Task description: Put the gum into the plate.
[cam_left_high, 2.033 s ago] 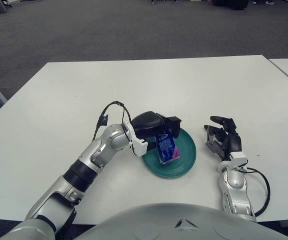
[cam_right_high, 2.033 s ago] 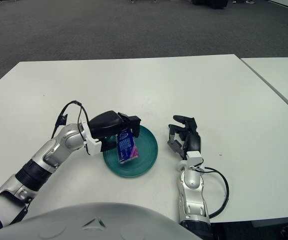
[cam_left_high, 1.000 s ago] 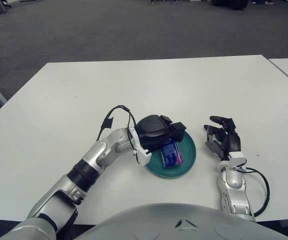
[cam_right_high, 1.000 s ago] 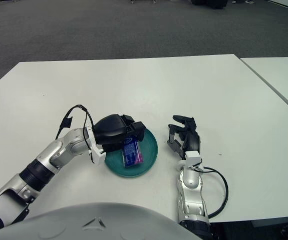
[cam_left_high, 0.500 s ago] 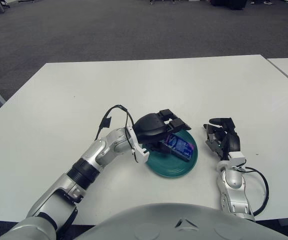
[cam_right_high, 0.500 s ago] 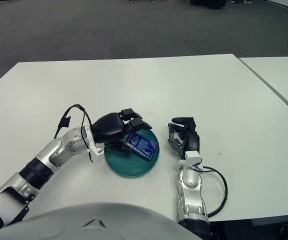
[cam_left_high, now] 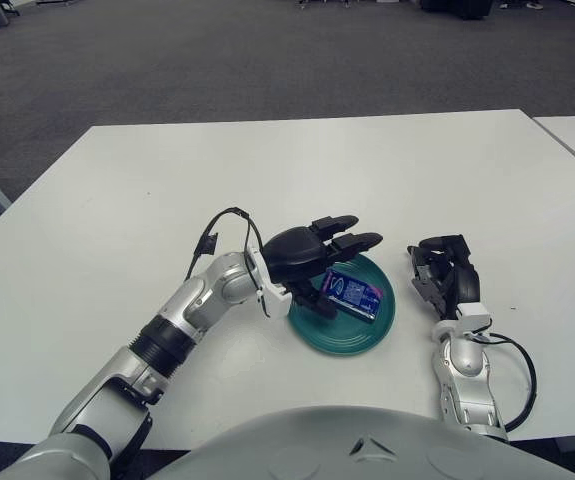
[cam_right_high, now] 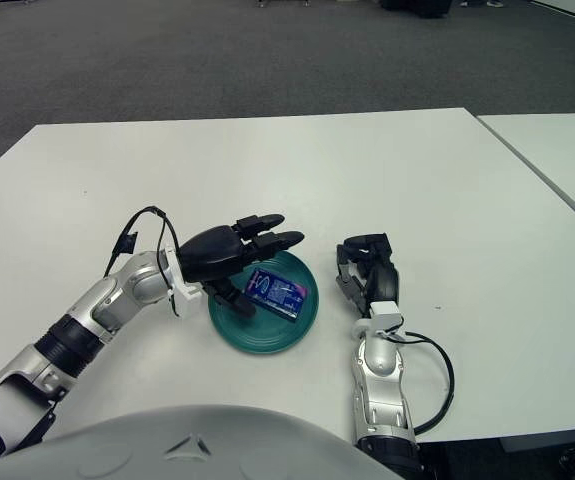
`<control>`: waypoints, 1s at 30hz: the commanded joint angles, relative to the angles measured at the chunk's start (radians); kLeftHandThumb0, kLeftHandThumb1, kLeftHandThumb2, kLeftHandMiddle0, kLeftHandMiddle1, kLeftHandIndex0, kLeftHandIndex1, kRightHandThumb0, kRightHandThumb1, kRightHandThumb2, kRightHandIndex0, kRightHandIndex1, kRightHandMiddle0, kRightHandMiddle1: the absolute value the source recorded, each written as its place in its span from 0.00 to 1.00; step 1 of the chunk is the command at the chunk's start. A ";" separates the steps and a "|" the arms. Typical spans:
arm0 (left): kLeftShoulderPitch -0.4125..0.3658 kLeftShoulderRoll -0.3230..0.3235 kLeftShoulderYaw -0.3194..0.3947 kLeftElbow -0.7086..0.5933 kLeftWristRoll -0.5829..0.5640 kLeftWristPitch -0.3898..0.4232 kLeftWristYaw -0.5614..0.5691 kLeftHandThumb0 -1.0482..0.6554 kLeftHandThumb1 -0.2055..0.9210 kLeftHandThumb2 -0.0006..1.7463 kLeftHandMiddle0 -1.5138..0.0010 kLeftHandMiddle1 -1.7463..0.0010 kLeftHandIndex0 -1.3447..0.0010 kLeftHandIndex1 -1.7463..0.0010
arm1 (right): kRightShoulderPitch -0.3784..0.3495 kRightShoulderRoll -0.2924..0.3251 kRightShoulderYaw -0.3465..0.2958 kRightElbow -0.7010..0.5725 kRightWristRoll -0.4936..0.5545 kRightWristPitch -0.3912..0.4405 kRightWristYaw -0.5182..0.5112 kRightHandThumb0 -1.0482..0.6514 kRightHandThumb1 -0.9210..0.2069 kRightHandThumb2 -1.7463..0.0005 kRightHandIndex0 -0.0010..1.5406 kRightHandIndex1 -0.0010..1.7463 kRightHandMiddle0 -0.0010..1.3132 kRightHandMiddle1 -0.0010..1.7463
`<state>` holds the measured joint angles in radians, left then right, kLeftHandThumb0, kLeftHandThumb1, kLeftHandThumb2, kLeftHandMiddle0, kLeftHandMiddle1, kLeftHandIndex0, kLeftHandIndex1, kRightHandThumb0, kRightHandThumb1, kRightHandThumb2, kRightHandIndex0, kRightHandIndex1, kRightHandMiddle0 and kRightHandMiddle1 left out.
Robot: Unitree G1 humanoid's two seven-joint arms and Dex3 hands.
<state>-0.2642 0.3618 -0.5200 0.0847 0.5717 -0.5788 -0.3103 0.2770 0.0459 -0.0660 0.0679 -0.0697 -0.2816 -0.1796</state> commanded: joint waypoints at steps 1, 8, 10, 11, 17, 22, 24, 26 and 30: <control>-0.015 0.007 0.023 0.001 -0.052 0.019 -0.034 0.00 1.00 0.10 1.00 1.00 1.00 1.00 | 0.037 0.022 0.003 0.085 0.012 0.075 0.000 0.41 0.00 0.75 0.29 0.45 0.22 0.94; -0.028 0.012 0.068 0.030 -0.200 0.075 -0.121 0.00 0.99 0.06 1.00 1.00 1.00 1.00 | 0.040 0.022 0.004 0.081 0.014 0.070 0.005 0.41 0.00 0.73 0.31 0.48 0.19 0.97; -0.035 0.017 0.097 0.062 -0.263 0.108 -0.154 0.00 1.00 0.08 1.00 1.00 1.00 1.00 | 0.042 0.021 0.005 0.079 0.014 0.070 0.008 0.41 0.00 0.72 0.32 0.49 0.17 0.98; -0.037 0.018 0.107 0.076 -0.284 0.118 -0.165 0.00 1.00 0.10 1.00 1.00 1.00 1.00 | 0.043 0.021 0.006 0.078 0.014 0.070 0.008 0.41 0.00 0.72 0.32 0.49 0.16 0.98; 0.131 -0.174 0.235 0.081 -0.481 0.233 0.000 0.00 1.00 0.26 0.99 1.00 0.99 1.00 | 0.054 0.018 0.004 0.065 0.017 0.074 0.016 0.41 0.00 0.72 0.33 0.50 0.16 0.99; 0.235 -0.312 0.323 0.037 -0.650 0.357 0.090 0.00 1.00 0.42 0.87 0.98 0.99 0.71 | 0.056 0.019 0.003 0.059 0.019 0.080 0.019 0.41 0.00 0.72 0.33 0.50 0.17 0.98; 0.282 -0.368 0.364 0.011 -0.684 0.401 0.162 0.01 1.00 0.45 0.82 0.96 0.96 0.55 | 0.057 0.019 0.002 0.054 0.019 0.085 0.020 0.41 0.00 0.72 0.33 0.50 0.17 0.98; 0.309 -0.401 0.393 -0.002 -0.696 0.423 0.209 0.01 1.00 0.48 0.79 0.95 0.94 0.46 | 0.058 0.019 0.002 0.050 0.019 0.089 0.021 0.41 0.00 0.72 0.32 0.50 0.17 0.98; 0.334 -0.445 0.461 0.011 -0.719 0.434 0.276 0.03 1.00 0.50 0.70 0.91 0.81 0.33 | 0.058 0.019 0.005 0.044 0.014 0.096 0.020 0.41 0.00 0.72 0.32 0.50 0.17 0.98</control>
<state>0.0691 -0.0678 -0.1296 0.1091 -0.1192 -0.1549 -0.0928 0.2845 0.0471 -0.0690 0.0516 -0.0649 -0.2584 -0.1657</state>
